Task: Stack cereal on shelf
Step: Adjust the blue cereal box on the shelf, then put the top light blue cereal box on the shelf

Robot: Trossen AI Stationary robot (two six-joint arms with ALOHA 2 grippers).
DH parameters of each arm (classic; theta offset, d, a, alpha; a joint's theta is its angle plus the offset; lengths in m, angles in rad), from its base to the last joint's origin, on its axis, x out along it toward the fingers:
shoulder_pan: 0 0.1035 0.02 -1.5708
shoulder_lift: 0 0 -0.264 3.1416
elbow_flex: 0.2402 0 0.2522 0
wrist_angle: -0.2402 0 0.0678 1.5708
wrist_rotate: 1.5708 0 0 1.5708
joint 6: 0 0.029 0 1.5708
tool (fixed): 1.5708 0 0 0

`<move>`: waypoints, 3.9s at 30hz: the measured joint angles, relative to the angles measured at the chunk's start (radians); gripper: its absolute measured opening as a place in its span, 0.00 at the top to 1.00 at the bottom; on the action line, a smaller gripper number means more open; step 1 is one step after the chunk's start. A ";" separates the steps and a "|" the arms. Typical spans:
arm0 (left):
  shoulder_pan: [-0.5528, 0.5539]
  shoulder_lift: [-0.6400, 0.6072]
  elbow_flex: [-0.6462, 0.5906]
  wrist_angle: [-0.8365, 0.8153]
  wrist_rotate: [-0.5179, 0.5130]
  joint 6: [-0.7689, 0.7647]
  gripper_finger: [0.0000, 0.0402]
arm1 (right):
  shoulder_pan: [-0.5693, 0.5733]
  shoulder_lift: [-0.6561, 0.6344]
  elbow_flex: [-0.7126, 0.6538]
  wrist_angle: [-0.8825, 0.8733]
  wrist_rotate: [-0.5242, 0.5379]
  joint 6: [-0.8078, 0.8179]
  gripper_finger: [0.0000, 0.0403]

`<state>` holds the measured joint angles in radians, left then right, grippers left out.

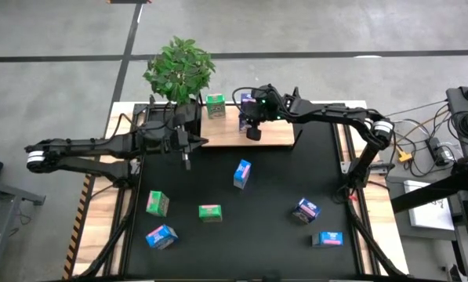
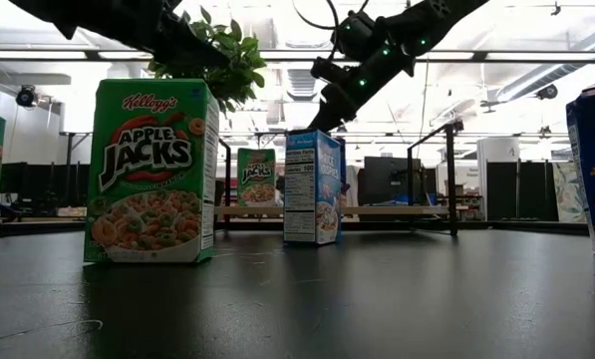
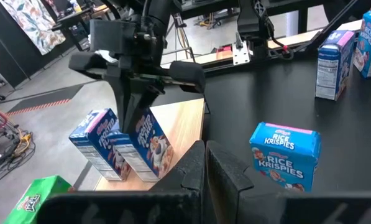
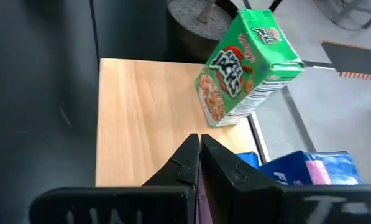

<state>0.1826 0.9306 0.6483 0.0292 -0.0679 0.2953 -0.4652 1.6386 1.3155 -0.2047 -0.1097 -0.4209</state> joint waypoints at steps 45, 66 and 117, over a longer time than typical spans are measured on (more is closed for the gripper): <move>0.000 -0.001 -0.004 0.000 0.000 0.006 1.00 | 0.096 -0.035 -0.075 -0.151 0.297 -0.046 0.98; 0.000 -0.001 -0.011 0.001 0.000 0.002 1.00 | 0.087 -0.034 -0.156 -0.045 0.222 -0.029 0.98; 0.000 -0.001 -0.016 0.016 0.000 -0.027 1.00 | 0.126 -0.099 0.060 -0.390 -0.294 0.012 0.97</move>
<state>0.1829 0.9298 0.6320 0.0450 -0.0677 0.2682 -0.3395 1.5398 1.3759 -0.5945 -0.4036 -0.4093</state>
